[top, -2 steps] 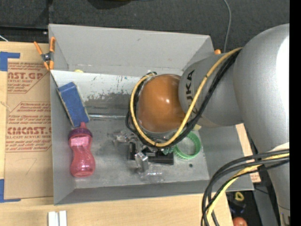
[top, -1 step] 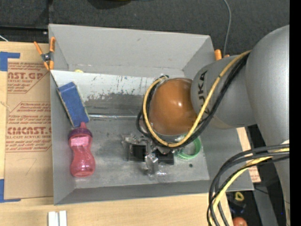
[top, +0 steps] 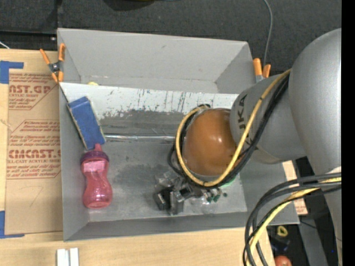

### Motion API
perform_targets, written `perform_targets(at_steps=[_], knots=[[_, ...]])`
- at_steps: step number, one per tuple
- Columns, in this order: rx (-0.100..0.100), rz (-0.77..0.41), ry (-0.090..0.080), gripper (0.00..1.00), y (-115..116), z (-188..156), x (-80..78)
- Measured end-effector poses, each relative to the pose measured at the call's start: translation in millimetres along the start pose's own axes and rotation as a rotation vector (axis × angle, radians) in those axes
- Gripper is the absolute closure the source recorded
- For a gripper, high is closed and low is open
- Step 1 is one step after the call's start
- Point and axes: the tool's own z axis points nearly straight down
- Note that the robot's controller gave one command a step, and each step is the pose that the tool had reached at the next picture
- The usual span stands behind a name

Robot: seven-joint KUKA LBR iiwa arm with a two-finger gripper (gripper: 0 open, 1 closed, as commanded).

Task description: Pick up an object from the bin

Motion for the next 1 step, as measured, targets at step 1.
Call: perform_targets(at_steps=[1], knots=[[0.0, 0.0, 0.0, 1.0, 0.0, 0.0, 0.0]])
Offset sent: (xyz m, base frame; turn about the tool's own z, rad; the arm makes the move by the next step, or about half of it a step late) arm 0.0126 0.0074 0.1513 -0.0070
